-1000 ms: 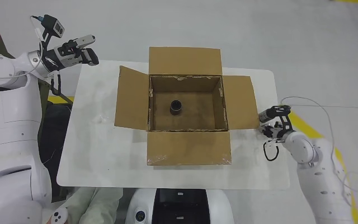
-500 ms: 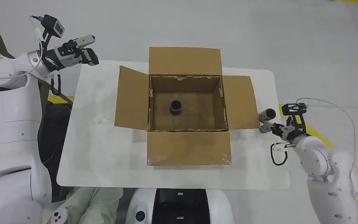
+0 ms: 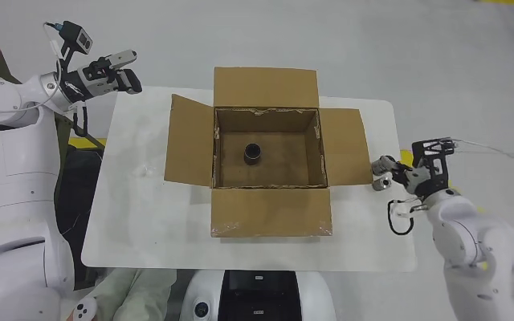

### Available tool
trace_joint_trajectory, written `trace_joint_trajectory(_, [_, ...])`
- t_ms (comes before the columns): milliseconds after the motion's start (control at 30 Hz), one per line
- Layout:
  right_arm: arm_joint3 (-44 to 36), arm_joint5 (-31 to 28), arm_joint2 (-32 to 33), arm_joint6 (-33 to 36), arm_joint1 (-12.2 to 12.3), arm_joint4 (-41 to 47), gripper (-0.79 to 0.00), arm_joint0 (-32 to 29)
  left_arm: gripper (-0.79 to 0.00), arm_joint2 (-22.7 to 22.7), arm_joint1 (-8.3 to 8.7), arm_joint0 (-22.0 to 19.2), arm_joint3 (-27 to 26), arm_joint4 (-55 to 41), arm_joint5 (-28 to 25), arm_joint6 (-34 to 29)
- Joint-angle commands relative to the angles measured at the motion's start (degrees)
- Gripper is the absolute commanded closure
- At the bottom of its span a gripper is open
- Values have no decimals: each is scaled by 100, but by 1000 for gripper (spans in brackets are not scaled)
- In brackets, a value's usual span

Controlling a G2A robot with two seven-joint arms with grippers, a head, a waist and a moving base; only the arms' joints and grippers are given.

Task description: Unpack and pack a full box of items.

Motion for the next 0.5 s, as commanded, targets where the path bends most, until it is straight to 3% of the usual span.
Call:
trace_joint_trajectory(0, [-106,-124,-151,-56,-3,-60,-653,43,-785,0,0,0,0,0,0,0])
trace_joint_trajectory(167, [-176,-333,-588,-115,-22,-143,-683,310,-785,0,0,0,0,0,0,0])
trace_joint_trajectory(467, [-101,-589,-1443,-116,-81,-232,-668,989,-785,0,0,0,0,0,0,0])
